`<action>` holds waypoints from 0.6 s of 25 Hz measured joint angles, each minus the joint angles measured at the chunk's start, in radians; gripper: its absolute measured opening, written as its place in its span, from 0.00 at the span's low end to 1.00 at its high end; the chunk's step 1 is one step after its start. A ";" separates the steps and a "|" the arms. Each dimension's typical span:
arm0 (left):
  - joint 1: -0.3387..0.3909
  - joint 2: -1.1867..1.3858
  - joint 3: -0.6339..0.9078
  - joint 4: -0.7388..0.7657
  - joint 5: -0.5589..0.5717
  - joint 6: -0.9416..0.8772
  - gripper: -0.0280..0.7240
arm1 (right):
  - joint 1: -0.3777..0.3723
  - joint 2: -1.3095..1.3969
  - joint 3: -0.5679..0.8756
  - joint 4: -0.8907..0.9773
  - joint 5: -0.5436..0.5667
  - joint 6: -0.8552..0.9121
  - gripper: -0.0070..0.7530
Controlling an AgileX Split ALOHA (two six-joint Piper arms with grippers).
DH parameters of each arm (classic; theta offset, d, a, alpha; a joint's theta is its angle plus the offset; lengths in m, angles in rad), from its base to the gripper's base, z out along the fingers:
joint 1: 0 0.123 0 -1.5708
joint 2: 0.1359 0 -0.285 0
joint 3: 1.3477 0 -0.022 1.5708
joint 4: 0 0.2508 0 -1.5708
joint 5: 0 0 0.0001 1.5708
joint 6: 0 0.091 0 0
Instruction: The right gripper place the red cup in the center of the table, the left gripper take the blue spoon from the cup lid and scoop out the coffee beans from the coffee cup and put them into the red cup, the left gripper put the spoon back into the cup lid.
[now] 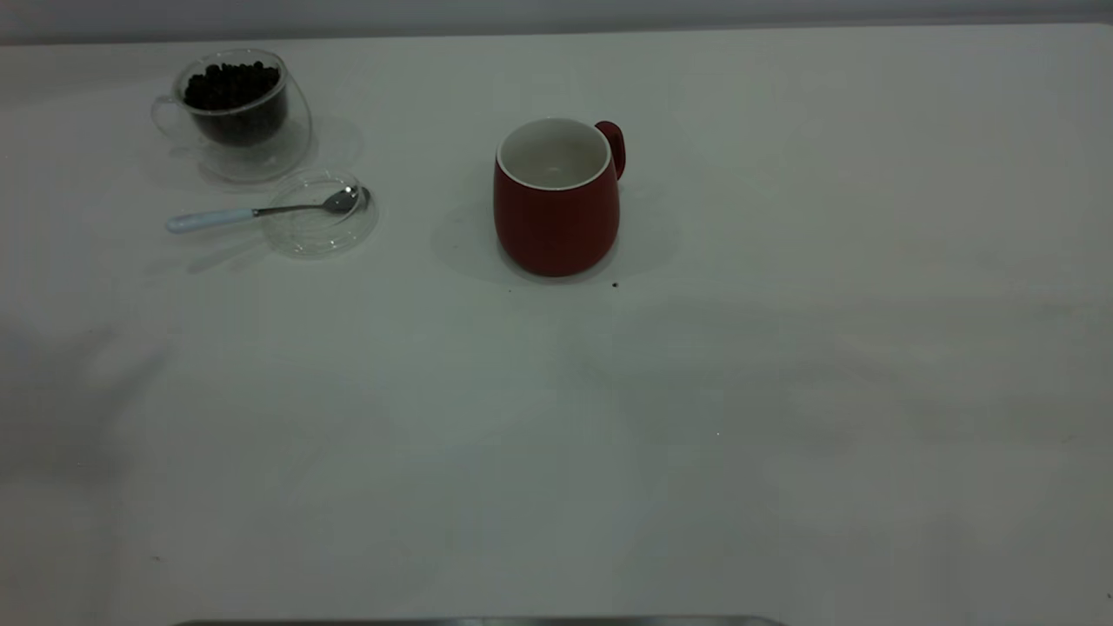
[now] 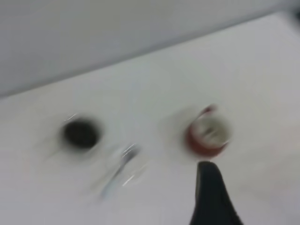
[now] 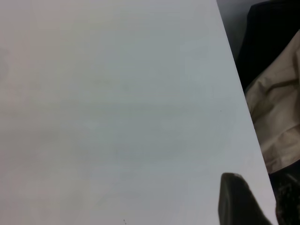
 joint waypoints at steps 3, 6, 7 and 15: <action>-0.016 -0.106 0.006 0.234 0.038 -0.224 0.71 | 0.000 0.000 0.000 0.000 0.000 0.000 0.33; -0.018 -0.189 0.070 0.387 0.066 -0.348 0.71 | 0.000 0.000 0.000 0.000 0.000 0.000 0.33; -0.018 -0.218 0.112 0.408 0.066 -0.364 0.71 | 0.000 0.000 0.000 0.000 0.000 0.000 0.33; -0.068 -0.462 0.597 0.447 -0.001 -0.383 0.71 | 0.000 0.000 0.000 0.000 0.000 0.000 0.33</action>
